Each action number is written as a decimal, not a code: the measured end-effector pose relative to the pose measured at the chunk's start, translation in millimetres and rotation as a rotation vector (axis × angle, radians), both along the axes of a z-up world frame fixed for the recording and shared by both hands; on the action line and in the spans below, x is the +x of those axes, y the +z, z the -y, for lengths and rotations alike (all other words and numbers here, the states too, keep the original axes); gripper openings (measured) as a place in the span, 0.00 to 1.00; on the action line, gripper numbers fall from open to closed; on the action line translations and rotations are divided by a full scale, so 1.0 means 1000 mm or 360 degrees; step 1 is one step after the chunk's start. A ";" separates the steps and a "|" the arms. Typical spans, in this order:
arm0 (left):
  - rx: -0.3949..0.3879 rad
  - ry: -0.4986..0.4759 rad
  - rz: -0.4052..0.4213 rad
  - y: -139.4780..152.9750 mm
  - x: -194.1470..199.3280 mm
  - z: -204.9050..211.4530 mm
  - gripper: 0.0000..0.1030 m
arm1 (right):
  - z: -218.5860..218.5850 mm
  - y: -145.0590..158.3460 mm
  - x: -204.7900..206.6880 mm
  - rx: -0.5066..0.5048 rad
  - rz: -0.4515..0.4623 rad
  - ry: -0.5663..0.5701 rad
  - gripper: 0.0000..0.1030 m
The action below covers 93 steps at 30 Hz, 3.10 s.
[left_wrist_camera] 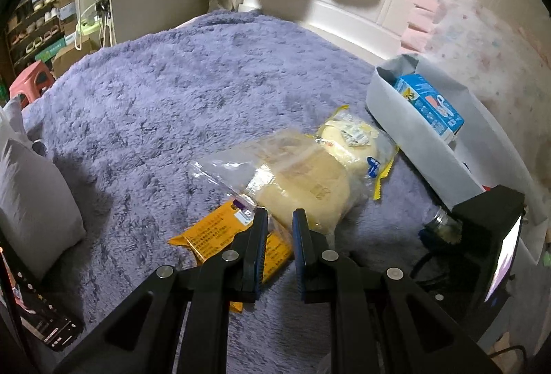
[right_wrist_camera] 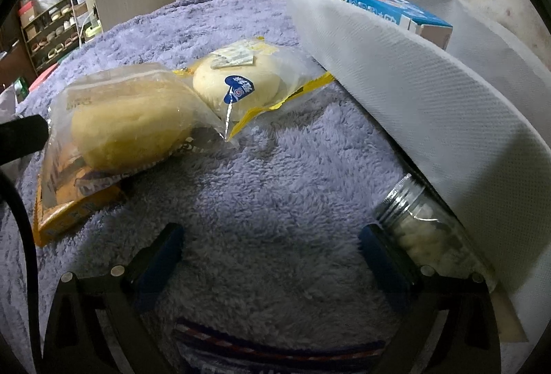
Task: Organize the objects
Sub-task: 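Reach the right gripper to the large bread bag and close on it, then lift the bread bag into the grey basket and open the right gripper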
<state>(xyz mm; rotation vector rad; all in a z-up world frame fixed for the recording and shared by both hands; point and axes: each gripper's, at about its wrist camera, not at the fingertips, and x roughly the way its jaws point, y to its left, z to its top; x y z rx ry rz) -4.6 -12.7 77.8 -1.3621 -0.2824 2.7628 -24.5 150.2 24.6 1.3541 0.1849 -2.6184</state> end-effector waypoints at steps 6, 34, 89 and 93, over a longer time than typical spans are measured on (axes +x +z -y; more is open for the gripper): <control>0.0050 0.0026 0.0009 -0.001 -0.003 0.013 0.14 | -0.004 0.005 -0.013 -0.0012 0.0291 0.0032 1.00; 0.0526 0.0176 0.0055 -0.012 -0.016 0.050 0.14 | -0.015 0.023 -0.018 -0.1431 0.0403 -0.0144 0.83; 0.0133 -0.0187 -0.0276 0.062 0.015 -0.004 0.13 | -0.020 0.107 0.033 -0.1156 -0.0392 -0.0011 0.31; 0.0168 -0.0148 -0.0254 0.058 0.011 0.010 0.13 | -0.024 0.098 0.024 -0.1124 -0.0323 -0.0068 0.31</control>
